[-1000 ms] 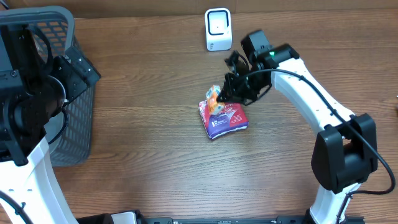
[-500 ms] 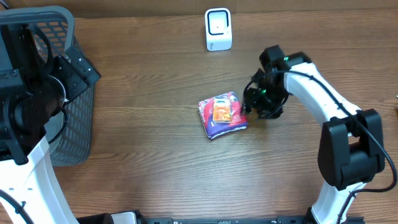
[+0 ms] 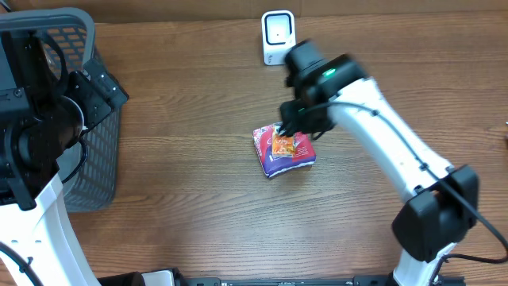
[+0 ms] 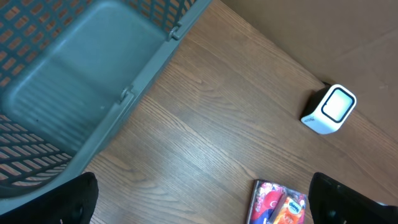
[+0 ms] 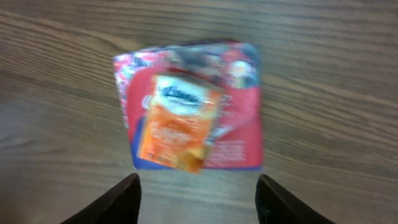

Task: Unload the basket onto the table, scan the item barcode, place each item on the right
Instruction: 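Lift the tissue pack up to the scanner with right gripper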

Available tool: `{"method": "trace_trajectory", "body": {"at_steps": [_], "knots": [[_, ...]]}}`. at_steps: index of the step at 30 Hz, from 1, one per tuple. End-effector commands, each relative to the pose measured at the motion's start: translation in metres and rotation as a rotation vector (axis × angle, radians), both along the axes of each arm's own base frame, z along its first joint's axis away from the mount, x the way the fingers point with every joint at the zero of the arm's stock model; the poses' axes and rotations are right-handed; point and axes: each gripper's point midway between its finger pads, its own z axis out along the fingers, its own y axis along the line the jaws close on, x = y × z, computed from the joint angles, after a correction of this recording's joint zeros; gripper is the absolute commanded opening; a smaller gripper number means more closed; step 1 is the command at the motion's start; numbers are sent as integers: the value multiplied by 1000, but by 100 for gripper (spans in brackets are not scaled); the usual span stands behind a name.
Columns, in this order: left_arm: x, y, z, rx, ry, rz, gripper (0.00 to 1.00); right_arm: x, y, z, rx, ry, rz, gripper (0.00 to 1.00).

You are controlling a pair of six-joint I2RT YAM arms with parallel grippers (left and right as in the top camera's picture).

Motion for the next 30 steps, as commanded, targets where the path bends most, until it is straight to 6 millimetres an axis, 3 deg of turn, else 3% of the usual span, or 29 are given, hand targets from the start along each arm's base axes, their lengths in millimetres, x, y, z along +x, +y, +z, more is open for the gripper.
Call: {"method": "trace_trajectory", "body": {"at_steps": [1, 4, 9, 17, 22, 27, 30], "knots": [[1, 1, 1, 9, -3, -9, 100, 1, 2, -22, -197, -109, -69, 60], [1, 1, 1, 9, -3, -9, 100, 1, -1, -40, -402, -238, -109, 59], [1, 1, 1, 9, -3, -9, 100, -7, 12, -67, -525, -292, -41, 59], [1, 1, 1, 9, -3, -9, 100, -6, 16, -73, -563, -324, -21, 57], [1, 1, 1, 9, -3, -9, 100, -6, 14, -72, -571, -323, -20, 34], [1, 1, 1, 9, -3, -9, 100, -7, 11, -70, -587, -324, -17, 25], [1, 1, 1, 9, -3, -9, 100, -7, 11, -70, -588, -323, -16, 13]]}}
